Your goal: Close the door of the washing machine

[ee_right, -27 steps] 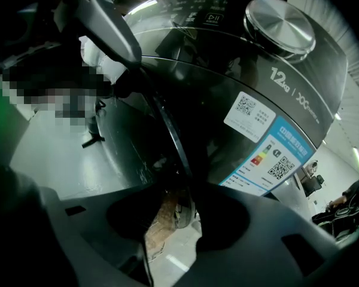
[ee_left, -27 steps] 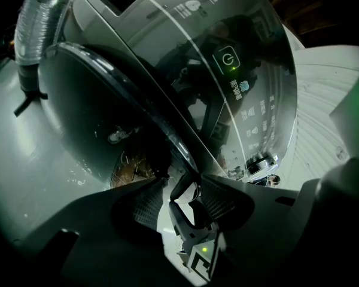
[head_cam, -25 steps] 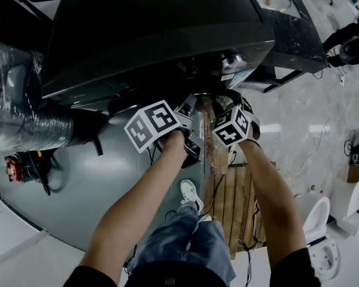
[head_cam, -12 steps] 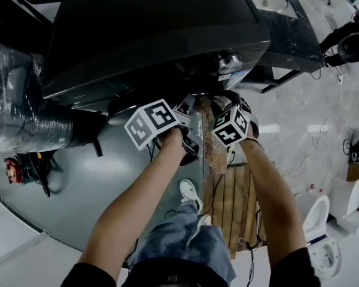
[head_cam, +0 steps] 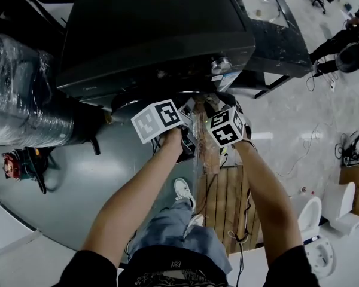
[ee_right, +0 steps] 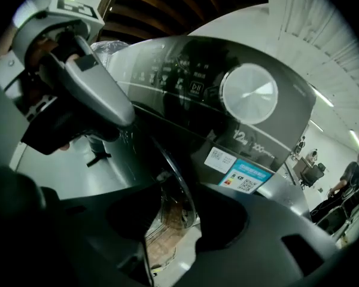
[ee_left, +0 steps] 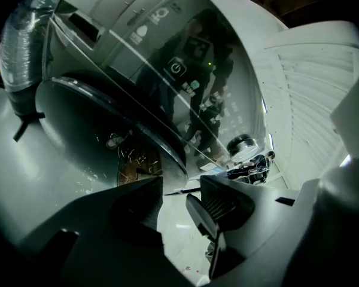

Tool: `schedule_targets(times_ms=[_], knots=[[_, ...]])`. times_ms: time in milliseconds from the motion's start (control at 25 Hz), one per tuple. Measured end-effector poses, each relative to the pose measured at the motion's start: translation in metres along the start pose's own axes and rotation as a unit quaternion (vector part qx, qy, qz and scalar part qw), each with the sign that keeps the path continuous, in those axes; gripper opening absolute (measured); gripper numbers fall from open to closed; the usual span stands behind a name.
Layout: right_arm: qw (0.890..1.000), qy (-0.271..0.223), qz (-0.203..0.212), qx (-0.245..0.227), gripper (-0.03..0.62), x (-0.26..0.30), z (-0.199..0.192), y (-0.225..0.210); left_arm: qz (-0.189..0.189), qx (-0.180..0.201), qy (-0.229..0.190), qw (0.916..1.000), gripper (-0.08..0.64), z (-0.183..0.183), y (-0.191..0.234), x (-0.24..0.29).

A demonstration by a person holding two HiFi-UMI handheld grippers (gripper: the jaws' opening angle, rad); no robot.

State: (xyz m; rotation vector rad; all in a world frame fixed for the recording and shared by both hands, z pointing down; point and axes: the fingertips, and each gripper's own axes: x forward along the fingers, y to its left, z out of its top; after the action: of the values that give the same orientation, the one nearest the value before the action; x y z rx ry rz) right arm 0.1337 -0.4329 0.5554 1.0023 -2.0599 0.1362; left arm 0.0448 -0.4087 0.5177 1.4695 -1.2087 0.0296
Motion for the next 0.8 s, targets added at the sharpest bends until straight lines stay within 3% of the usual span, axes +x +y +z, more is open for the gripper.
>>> schedule_targets(times_ms=[520,800], knots=[[0.994,-0.070,-0.011,0.082,0.143,-0.115,0.057,0.006,-0.018,0.112,-0.034,0.9930,0.178,0.005,-0.043,-0.086],[0.991,-0.108,-0.014,0.076,0.126,-0.171,0.079,0.025,-0.016,0.182,-0.066,0.9809,0.170,-0.002,-0.058,-0.152]])
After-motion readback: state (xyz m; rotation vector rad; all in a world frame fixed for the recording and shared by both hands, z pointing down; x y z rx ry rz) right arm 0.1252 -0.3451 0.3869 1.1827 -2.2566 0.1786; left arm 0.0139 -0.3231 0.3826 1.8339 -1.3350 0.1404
